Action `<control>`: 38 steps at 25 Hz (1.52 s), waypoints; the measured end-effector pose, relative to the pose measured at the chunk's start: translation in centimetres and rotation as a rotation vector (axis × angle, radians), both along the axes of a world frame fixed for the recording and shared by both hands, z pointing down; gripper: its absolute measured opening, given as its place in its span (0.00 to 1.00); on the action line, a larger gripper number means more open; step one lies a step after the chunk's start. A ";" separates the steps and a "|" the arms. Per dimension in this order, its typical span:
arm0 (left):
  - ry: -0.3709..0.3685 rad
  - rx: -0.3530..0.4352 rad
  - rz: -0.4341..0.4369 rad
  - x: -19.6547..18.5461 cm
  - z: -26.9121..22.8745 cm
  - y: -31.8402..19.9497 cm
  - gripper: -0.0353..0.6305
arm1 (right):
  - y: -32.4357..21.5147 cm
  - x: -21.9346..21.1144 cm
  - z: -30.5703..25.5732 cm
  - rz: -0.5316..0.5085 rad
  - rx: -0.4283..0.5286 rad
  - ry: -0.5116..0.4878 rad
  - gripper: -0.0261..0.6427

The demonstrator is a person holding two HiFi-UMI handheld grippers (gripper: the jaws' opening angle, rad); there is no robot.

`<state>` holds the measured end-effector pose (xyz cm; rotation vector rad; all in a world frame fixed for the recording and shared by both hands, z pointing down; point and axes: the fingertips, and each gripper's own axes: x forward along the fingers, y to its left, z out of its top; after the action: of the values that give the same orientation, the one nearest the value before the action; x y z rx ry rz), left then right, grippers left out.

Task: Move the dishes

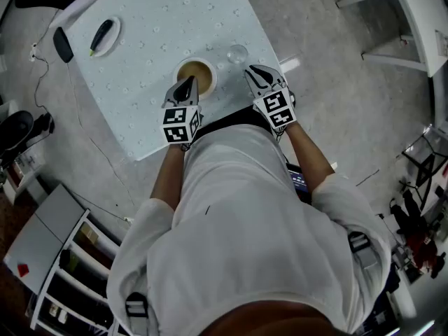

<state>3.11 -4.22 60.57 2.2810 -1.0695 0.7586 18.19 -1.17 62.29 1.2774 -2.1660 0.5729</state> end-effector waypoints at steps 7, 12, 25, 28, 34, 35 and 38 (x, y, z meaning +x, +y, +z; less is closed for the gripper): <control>0.000 -0.015 0.000 -0.6 0.3 0.5 0.08 | 1.2 -1.6 0.0 -0.003 -0.048 -0.072 0.04; -0.008 -0.030 -0.047 -2.7 0.9 0.9 0.08 | 1.2 -4.6 0.7 -0.036 -0.117 -0.153 0.04; -0.012 -0.069 -0.202 -7.6 2.3 2.2 0.08 | 0.0 -10.1 2.3 -0.104 -0.256 -0.303 0.25; -0.011 -0.072 -0.230 -8.5 2.3 2.5 0.08 | -0.3 -10.8 2.6 -0.103 -0.278 -0.311 0.28; -0.006 -0.076 -0.289 -9.8 2.3 3.1 0.08 | -0.8 -11.9 3.4 -0.068 -0.317 -0.344 0.29; -0.006 -0.077 -0.299 -10.1 2.3 3.2 0.08 | -0.8 -12.1 3.6 -0.065 -0.324 -0.341 0.29; -0.006 -0.078 -0.329 -10.8 2.3 3.6 0.08 | -1.1 -12.4 4.3 -0.044 -0.345 -0.328 0.29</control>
<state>-7.71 -0.61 62.87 1.9701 -1.3495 0.6587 5.79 -2.25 66.58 1.0004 -2.2149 1.1495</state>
